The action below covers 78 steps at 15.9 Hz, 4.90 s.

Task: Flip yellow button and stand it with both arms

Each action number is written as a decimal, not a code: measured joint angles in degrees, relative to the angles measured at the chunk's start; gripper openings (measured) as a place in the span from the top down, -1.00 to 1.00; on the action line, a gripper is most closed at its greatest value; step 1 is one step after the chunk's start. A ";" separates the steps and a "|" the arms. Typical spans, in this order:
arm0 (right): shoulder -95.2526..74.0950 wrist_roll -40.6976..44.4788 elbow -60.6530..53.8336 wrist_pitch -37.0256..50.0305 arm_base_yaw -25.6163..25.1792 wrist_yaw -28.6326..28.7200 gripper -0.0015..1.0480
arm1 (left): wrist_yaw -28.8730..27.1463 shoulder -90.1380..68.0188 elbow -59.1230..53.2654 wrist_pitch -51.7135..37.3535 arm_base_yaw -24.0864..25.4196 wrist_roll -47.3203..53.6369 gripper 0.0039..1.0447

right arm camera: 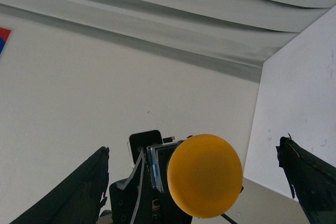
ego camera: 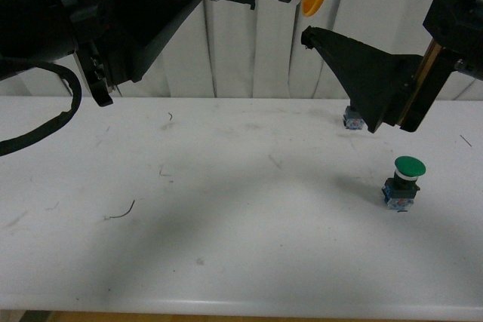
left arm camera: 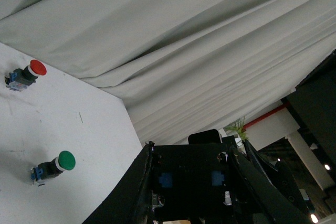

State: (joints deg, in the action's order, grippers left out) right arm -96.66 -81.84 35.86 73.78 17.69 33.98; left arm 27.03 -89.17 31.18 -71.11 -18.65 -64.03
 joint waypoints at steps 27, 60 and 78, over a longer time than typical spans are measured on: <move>-1.62 -0.28 4.24 -0.42 4.00 -2.03 0.50 | 0.31 -0.57 0.85 -0.28 0.55 -1.25 -0.04; -6.38 -0.79 4.90 -0.33 0.68 -4.37 0.52 | -27.06 85.46 -26.95 71.95 18.69 63.17 0.97; -0.98 16.39 2.84 -0.42 -3.67 -6.97 0.52 | -27.06 88.70 -30.62 71.32 18.69 63.19 -0.13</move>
State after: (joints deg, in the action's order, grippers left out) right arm -97.65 -65.45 38.70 73.36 14.02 27.00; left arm -0.03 -0.47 0.56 0.21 0.03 -0.84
